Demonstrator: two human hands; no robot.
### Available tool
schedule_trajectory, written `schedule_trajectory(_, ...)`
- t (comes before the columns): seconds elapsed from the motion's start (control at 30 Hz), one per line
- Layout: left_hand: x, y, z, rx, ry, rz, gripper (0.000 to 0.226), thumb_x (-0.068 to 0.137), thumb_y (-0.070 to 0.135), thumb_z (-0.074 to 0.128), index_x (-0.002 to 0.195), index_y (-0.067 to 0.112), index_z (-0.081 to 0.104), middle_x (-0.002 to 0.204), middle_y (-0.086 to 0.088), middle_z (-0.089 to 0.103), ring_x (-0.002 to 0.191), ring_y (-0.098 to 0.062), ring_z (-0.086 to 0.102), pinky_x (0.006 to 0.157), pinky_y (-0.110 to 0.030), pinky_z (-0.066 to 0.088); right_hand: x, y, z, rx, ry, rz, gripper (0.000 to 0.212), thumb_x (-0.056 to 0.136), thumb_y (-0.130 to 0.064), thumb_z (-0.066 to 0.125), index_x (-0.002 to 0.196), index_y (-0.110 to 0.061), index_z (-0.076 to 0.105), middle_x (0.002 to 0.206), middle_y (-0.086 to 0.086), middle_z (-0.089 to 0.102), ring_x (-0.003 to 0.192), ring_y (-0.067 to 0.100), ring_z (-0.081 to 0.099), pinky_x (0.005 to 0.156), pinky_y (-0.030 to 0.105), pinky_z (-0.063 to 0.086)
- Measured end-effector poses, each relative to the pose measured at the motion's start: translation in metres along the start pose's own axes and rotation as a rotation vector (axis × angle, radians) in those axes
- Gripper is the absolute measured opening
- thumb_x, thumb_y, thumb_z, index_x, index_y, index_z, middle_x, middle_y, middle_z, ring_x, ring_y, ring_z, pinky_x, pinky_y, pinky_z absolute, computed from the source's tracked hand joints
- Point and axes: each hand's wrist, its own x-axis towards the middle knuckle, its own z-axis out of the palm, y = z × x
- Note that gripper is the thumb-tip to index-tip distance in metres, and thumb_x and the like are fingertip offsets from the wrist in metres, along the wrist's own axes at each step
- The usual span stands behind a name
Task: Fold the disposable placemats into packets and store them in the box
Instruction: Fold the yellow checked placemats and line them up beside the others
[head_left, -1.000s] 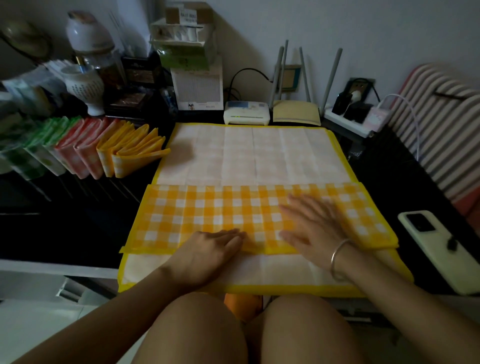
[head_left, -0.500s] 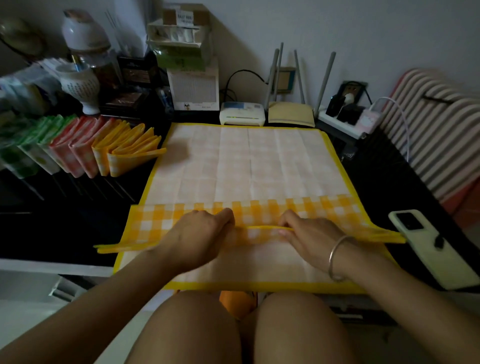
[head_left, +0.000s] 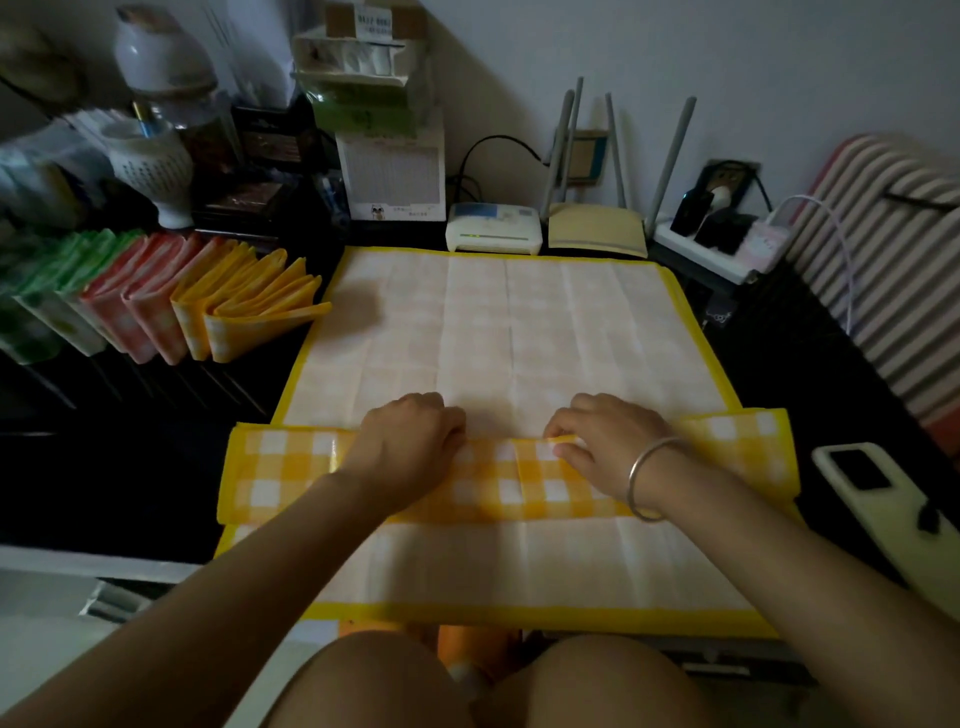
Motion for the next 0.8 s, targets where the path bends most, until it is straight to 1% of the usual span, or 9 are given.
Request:
schedule_trajectory(0.03, -0.002, -0.001, 0.005, -0.044, 0.041, -0.002, 0.020, 0.098, 0.032, 0.047, 0.101, 0.019, 0.063, 0.100, -0.002, 0.060, 0.099, -0.026, 0.057, 0.072, -0.033, 0.044, -0.002, 0.002, 0.009, 0.050, 0.047, 0.009, 0.025, 0.096, -0.036, 0.046, 0.116, -0.032, 0.060, 0.114, -0.005, 0.054, 0.112, 0.019, 0.050, 0.086, 0.031, 0.041)
schedule_trajectory(0.1, -0.006, -0.004, 0.014, -0.149, 0.151, 0.009, 0.016, 0.095, 0.029, 0.054, 0.102, 0.017, 0.061, 0.094, 0.000, 0.062, 0.093, -0.025, 0.059, 0.068, -0.033, 0.043, -0.005, 0.005, 0.026, 0.112, 0.202, -0.002, 0.025, 0.088, -0.033, 0.049, 0.103, -0.027, 0.068, 0.099, -0.002, 0.058, 0.097, 0.025, 0.056, 0.079, 0.033, 0.045)
schedule_trajectory(0.17, -0.010, -0.006, 0.019, -0.226, 0.227, 0.010, 0.016, 0.089, 0.026, 0.062, 0.103, 0.018, 0.058, 0.087, 0.003, 0.064, 0.085, -0.024, 0.060, 0.062, -0.030, 0.040, -0.009, 0.006, 0.038, 0.152, 0.320, 0.005, 0.026, 0.082, -0.032, 0.051, 0.095, -0.025, 0.072, 0.088, -0.002, 0.058, 0.084, 0.025, 0.057, 0.072, 0.034, 0.048)
schedule_trajectory(0.27, -0.012, -0.009, 0.026, -0.199, 0.274, 0.046, 0.012, 0.084, 0.031, 0.062, 0.088, 0.020, 0.057, 0.080, 0.004, 0.059, 0.076, -0.023, 0.058, 0.056, -0.029, 0.040, -0.013, 0.006, 0.048, 0.232, 0.424, 0.006, 0.030, 0.085, -0.031, 0.048, 0.097, -0.023, 0.074, 0.085, -0.003, 0.056, 0.081, 0.021, 0.052, 0.073, 0.028, 0.043)
schedule_trajectory(0.33, -0.012, -0.011, 0.028, -0.203, 0.279, 0.041, 0.015, 0.082, 0.035, 0.061, 0.085, 0.021, 0.058, 0.081, 0.005, 0.056, 0.076, -0.021, 0.057, 0.055, -0.030, 0.045, -0.014, 0.006, 0.051, 0.284, 0.480, 0.015, 0.031, 0.086, -0.032, 0.048, 0.098, -0.021, 0.075, 0.084, -0.003, 0.056, 0.081, 0.020, 0.050, 0.074, 0.024, 0.040)
schedule_trajectory(0.43, -0.012, -0.015, 0.032, -0.208, 0.288, 0.007, 0.019, 0.084, 0.041, 0.058, 0.085, 0.022, 0.060, 0.083, 0.007, 0.056, 0.080, -0.019, 0.056, 0.056, -0.033, 0.048, -0.012, 0.006, 0.052, 0.287, 0.476, 0.033, 0.031, 0.087, -0.034, 0.048, 0.098, -0.024, 0.075, 0.086, -0.005, 0.056, 0.082, 0.018, 0.050, 0.075, 0.023, 0.040)
schedule_trajectory(0.57, -0.009, -0.016, 0.033, -0.214, 0.262, -0.025, 0.030, 0.084, 0.050, 0.047, 0.083, 0.024, 0.061, 0.082, 0.007, 0.058, 0.079, -0.019, 0.058, 0.058, -0.036, 0.049, -0.010, 0.005, 0.051, 0.263, 0.459, 0.050, 0.030, 0.086, -0.034, 0.047, 0.096, -0.025, 0.074, 0.086, -0.006, 0.054, 0.084, 0.017, 0.051, 0.072, 0.027, 0.045)
schedule_trajectory(0.67, -0.007, -0.017, 0.034, -0.212, 0.259, -0.039, 0.027, 0.084, 0.049, 0.050, 0.082, 0.024, 0.061, 0.081, 0.007, 0.058, 0.077, -0.020, 0.058, 0.058, -0.033, 0.048, -0.010, 0.005, 0.049, 0.266, 0.438, 0.069, 0.030, 0.086, -0.035, 0.047, 0.096, -0.026, 0.074, 0.090, -0.006, 0.054, 0.088, 0.019, 0.052, 0.074, 0.029, 0.047)
schedule_trajectory(0.8, -0.008, -0.016, 0.035, -0.183, 0.268, -0.031, 0.026, 0.085, 0.047, 0.050, 0.083, 0.023, 0.060, 0.082, 0.006, 0.058, 0.079, -0.020, 0.057, 0.058, -0.034, 0.048, -0.006, -0.001, 0.048, 0.211, 0.378, 0.084, 0.036, 0.082, -0.030, 0.046, 0.112, -0.030, 0.067, 0.104, -0.005, 0.059, 0.095, 0.021, 0.055, 0.078, 0.037, 0.050)
